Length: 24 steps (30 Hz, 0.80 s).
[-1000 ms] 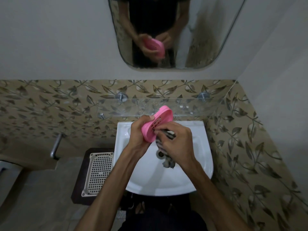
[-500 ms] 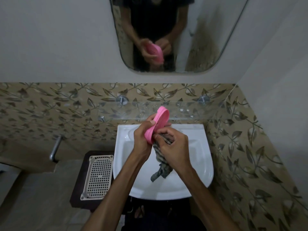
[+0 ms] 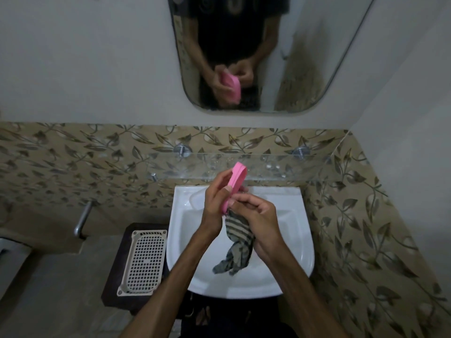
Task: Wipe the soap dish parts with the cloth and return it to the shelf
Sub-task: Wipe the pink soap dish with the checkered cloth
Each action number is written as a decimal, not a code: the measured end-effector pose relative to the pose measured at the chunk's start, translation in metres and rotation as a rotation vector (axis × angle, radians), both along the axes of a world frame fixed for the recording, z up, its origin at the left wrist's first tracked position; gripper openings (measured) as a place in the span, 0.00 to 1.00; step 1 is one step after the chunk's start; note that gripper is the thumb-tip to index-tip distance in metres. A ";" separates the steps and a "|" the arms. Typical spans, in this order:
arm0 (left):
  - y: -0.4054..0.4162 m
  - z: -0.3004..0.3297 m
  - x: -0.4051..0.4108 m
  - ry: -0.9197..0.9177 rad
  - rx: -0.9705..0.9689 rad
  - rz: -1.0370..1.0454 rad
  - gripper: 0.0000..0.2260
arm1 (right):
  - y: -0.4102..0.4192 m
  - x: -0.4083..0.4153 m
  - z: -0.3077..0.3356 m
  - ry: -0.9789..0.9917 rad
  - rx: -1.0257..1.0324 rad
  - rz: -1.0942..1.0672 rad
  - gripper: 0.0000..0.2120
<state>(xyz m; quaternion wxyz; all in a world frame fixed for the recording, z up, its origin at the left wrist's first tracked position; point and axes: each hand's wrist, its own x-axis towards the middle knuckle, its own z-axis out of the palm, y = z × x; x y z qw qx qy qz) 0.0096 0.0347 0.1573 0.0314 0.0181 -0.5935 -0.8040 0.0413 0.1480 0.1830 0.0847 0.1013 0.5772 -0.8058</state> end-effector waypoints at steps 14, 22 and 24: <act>-0.006 -0.016 0.006 0.071 -0.262 -0.001 0.25 | -0.007 0.019 -0.014 0.066 0.017 -0.007 0.11; -0.021 0.027 0.010 -0.339 0.112 -0.164 0.25 | 0.012 0.014 -0.021 0.783 0.811 0.092 0.13; -0.032 0.031 0.010 -0.407 0.215 -0.218 0.32 | 0.016 0.011 -0.021 0.867 0.912 0.122 0.13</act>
